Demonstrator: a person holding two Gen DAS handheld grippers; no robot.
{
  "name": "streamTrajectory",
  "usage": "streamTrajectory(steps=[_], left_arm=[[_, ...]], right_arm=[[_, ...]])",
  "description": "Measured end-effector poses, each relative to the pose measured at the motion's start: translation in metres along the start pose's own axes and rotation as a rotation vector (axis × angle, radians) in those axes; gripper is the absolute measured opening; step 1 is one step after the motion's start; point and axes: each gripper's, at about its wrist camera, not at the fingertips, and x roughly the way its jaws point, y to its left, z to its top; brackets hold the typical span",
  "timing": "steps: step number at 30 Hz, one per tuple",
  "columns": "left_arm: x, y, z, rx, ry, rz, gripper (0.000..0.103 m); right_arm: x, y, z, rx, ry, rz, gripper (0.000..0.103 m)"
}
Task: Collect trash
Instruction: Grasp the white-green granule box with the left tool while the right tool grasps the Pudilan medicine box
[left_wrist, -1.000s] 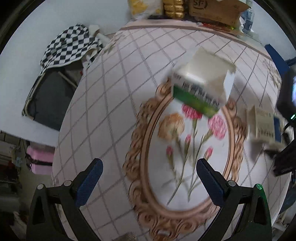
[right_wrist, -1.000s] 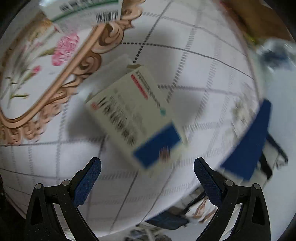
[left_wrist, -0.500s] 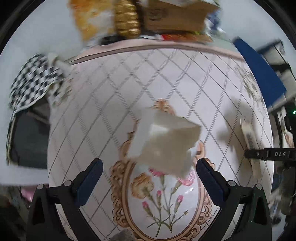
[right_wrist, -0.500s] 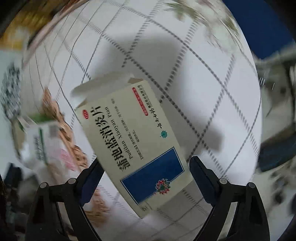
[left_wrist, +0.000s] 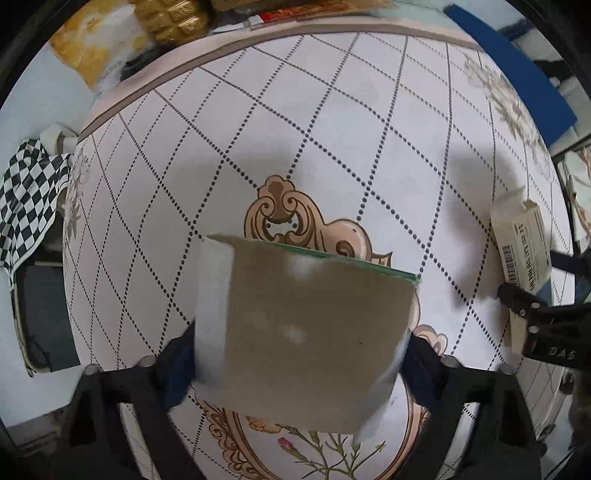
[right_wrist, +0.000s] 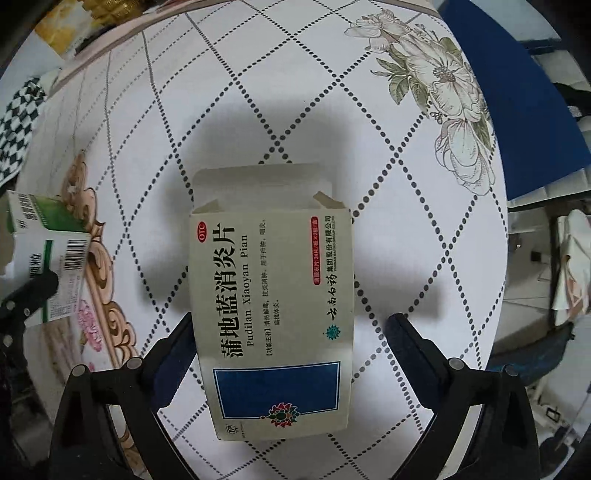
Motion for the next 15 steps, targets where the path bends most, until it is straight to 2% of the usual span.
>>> streamTrajectory(steps=[3,6,12,15], left_arm=[[-0.011,0.0,-0.007,-0.02,-0.033,-0.015,0.084],[-0.026,0.0,-0.022,-0.055,-0.073,-0.004,0.084],[-0.058,0.001,-0.065,-0.149,-0.151,0.052,0.084],[-0.074,0.004,-0.093,-0.188,-0.183,0.07,0.084]], right_arm=[[-0.011,0.023,-0.007,0.012,-0.047,-0.035,0.074],[-0.019,0.023,-0.016,0.056,-0.045,0.026,0.074],[-0.04,0.024,-0.054,0.116,-0.094,0.046,0.074],[-0.055,0.037,-0.074,0.127,-0.126,0.035,0.074]])
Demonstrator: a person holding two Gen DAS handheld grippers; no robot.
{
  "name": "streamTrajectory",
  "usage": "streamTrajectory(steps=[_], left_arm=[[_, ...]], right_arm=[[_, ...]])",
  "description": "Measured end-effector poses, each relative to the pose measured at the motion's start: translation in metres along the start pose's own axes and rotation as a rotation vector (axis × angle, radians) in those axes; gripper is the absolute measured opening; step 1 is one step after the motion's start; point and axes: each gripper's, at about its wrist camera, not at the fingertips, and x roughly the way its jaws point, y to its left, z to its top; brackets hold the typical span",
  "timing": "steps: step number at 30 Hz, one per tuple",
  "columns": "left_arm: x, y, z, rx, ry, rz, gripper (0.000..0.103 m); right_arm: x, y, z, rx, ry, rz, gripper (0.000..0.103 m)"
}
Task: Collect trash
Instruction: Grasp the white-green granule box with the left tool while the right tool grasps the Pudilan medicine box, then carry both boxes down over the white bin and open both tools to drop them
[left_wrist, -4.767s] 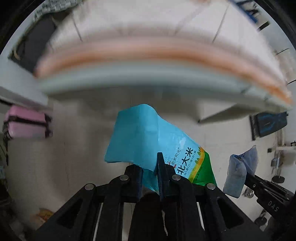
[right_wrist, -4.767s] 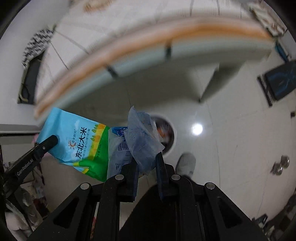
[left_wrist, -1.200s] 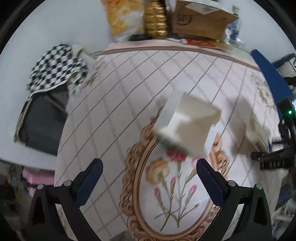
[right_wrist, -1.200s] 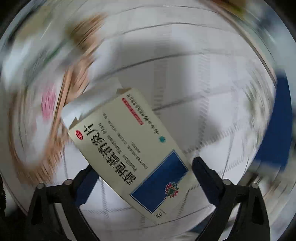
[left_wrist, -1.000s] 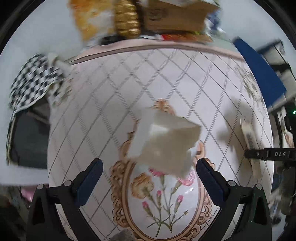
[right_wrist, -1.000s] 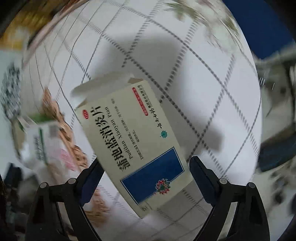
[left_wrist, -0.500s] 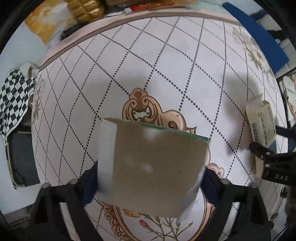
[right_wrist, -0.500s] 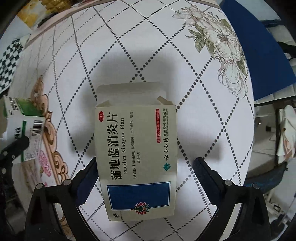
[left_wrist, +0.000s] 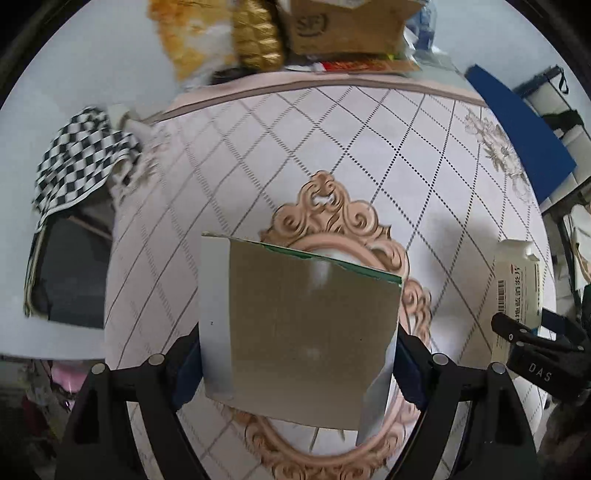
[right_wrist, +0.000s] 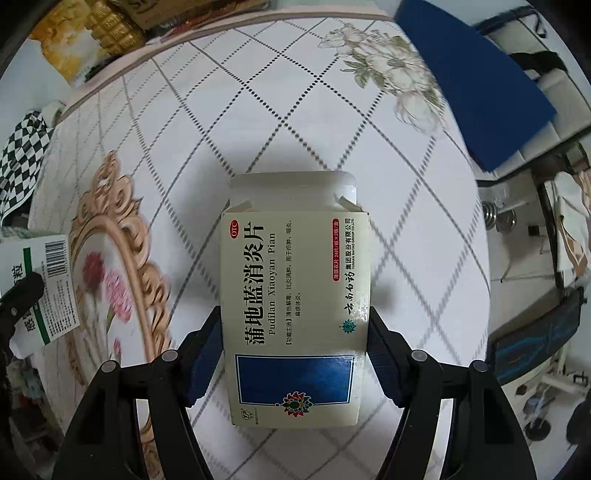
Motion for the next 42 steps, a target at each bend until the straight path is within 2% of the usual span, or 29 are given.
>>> streamTrajectory(steps=[5,10,17,20,23,24,25,29,33,35,36,37,39,42], left_arm=[[-0.036,0.03,-0.04,-0.066,-0.052,-0.009,0.084],[-0.082,0.051,-0.09,-0.093,-0.116,-0.04,0.084],[-0.154,0.085,-0.185,-0.059,-0.224,-0.108,0.084],[-0.179,0.102,-0.228,-0.037,-0.244,-0.132,0.084],[-0.2,0.119,-0.278,-0.002,-0.246,-0.162,0.084],[-0.204,0.122,-0.289,0.008,-0.242,-0.168,0.084],[-0.208,0.125,-0.303,0.013,-0.201,-0.173,0.084],[-0.213,0.134,-0.357,0.032,-0.144,-0.201,0.084],[-0.194,0.133,-0.411,0.034,-0.056,-0.223,0.084],[-0.177,0.131,-0.439,0.026,0.001,-0.218,0.084],[-0.165,0.13,-0.453,0.021,0.037,-0.213,0.084],[-0.153,0.126,-0.469,0.015,0.075,-0.215,0.084],[-0.119,0.119,-0.499,-0.008,0.16,-0.206,0.084],[-0.065,0.108,-0.535,-0.037,0.243,-0.187,0.084]], right_arm=[[-0.035,0.003,-0.051,0.009,-0.064,0.002,0.074],[-0.08,0.018,-0.12,-0.014,-0.157,-0.004,0.073],[-0.157,0.041,-0.225,0.001,-0.291,0.016,0.074],[-0.186,0.052,-0.284,0.035,-0.334,0.028,0.074],[-0.214,0.066,-0.361,0.076,-0.36,0.036,0.074],[-0.22,0.07,-0.385,0.087,-0.362,0.041,0.074],[-0.225,0.073,-0.408,0.097,-0.362,0.046,0.074],[-0.223,0.081,-0.489,0.132,-0.313,0.087,0.074],[-0.204,0.083,-0.562,0.133,-0.23,0.115,0.074],[-0.177,0.08,-0.605,0.137,-0.161,0.129,0.074],[-0.166,0.078,-0.616,0.139,-0.134,0.138,0.074],[-0.143,0.074,-0.638,0.142,-0.076,0.147,0.074],[-0.105,0.064,-0.668,0.158,0.014,0.179,0.074],[-0.051,0.053,-0.7,0.162,0.101,0.2,0.074]])
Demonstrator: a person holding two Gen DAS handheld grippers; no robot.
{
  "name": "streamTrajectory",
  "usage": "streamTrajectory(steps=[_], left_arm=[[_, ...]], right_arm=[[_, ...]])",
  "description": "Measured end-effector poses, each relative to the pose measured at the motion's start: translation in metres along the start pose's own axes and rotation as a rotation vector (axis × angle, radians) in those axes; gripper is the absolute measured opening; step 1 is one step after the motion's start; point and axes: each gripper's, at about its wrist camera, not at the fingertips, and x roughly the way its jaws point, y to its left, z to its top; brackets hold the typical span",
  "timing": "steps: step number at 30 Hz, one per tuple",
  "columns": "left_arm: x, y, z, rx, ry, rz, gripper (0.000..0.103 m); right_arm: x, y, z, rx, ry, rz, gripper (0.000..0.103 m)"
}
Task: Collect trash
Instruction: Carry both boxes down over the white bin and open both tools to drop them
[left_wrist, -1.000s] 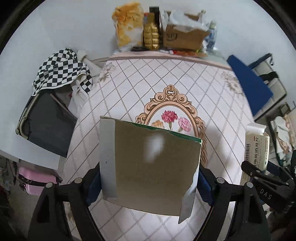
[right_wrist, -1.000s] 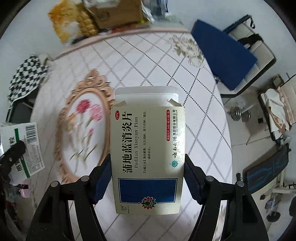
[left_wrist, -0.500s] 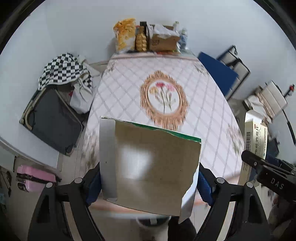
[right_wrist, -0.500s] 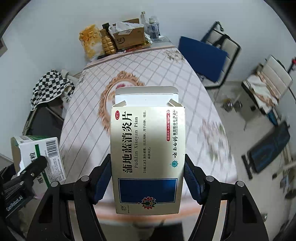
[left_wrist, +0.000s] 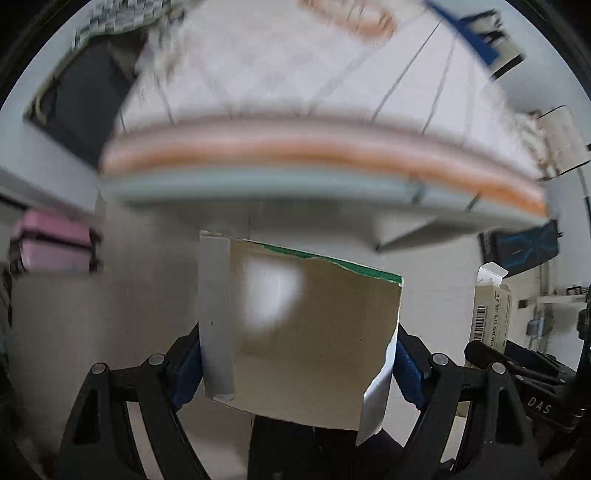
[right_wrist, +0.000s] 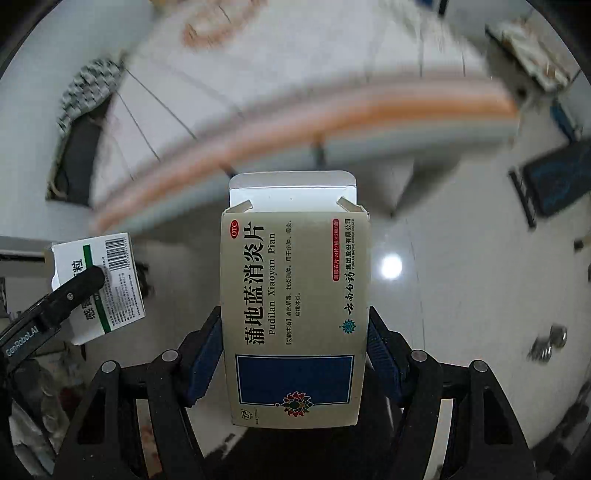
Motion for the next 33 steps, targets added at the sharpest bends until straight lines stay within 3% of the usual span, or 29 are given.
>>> streamTrajectory(steps=[3,8,14,17,21,25,26,28,33], left_arm=[[0.064,0.006,-0.011,-0.055,0.062,-0.024,0.084],[0.174,0.016,-0.01,-0.104,0.143,-0.064,0.085],[0.289,0.032,-0.002,-0.127,0.168,-0.077,0.087],[0.326,0.035,-0.001,-0.113,0.169,-0.073,0.088],[0.362,0.044,-0.004,-0.099,0.195,-0.079,0.093],[0.377,0.059,-0.011,-0.107,0.206,-0.111,0.095],[0.377,0.061,-0.011,-0.107,0.2,-0.111,0.095],[0.375,0.063,-0.012,-0.103,0.192,-0.111,0.095],[0.362,0.07,-0.016,-0.087,0.164,-0.097,0.095]], right_arm=[[0.076,-0.029,-0.017,0.01,0.09,0.018,0.074],[0.182,-0.06,-0.023,0.016,0.141,0.004,0.074],[0.292,-0.076,-0.012,-0.019,0.16,-0.012,0.074],[0.342,-0.085,-0.008,-0.012,0.171,0.001,0.074],[0.4,-0.084,0.001,-0.024,0.191,0.013,0.074],[0.427,-0.079,0.012,-0.026,0.194,0.045,0.075],[0.431,-0.079,0.013,-0.026,0.194,0.053,0.077],[0.436,-0.078,0.014,-0.018,0.184,0.078,0.103],[0.433,-0.062,0.009,-0.06,0.162,0.06,0.103]])
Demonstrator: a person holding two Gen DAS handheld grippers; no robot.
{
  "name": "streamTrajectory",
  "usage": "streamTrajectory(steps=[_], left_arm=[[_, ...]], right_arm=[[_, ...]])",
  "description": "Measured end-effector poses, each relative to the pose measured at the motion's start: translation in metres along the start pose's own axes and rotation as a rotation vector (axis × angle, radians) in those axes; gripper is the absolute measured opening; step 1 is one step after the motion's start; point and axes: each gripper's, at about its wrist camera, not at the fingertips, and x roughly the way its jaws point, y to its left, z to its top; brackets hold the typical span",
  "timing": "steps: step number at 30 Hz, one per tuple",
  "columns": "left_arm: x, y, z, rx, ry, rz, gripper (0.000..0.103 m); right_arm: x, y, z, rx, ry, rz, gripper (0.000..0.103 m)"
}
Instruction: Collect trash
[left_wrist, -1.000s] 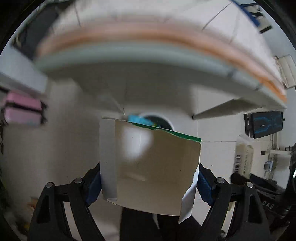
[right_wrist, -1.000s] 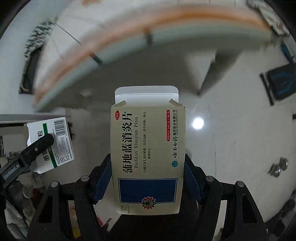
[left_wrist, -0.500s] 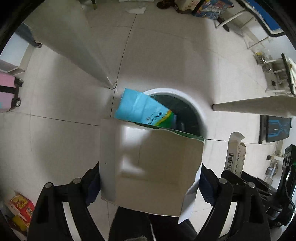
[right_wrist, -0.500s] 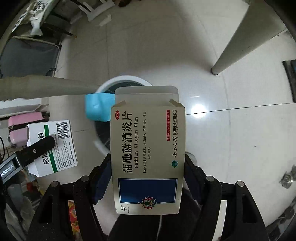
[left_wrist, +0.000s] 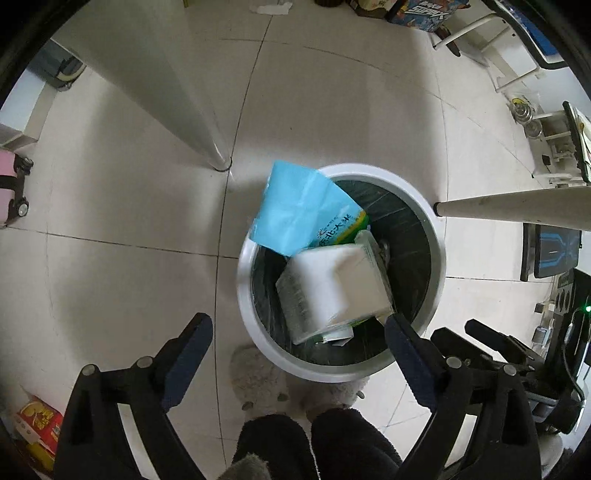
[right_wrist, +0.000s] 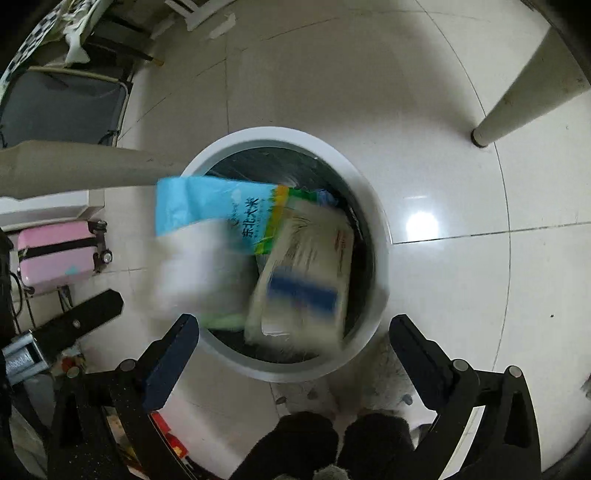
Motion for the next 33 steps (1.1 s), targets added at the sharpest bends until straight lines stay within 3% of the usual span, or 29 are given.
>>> streamTrajectory(steps=[5,12,21,28,33], left_arm=[[-0.031,-0.006,-0.012,0.016,-0.042,0.064,0.096],[-0.109,-0.028,-0.044,0.029,-0.061,0.126,0.096],[-0.258,-0.074,-0.1,0.096,-0.111,0.123,0.096],[-0.369,-0.097,-0.143,0.123,-0.148,0.064,0.096],[-0.439,-0.109,-0.162,0.15,-0.219,0.014,0.096]], right_arm=[[-0.029,0.01,-0.01,-0.033,-0.036,-0.115,0.103],[-0.118,0.016,-0.036,-0.028,-0.053,-0.238,0.103],[-0.293,0.067,-0.089,-0.053,-0.088,-0.222,0.103],[-0.443,0.116,-0.136,-0.084,-0.157,-0.178,0.103],[-0.527,0.144,-0.166,-0.109,-0.207,-0.14,0.103]])
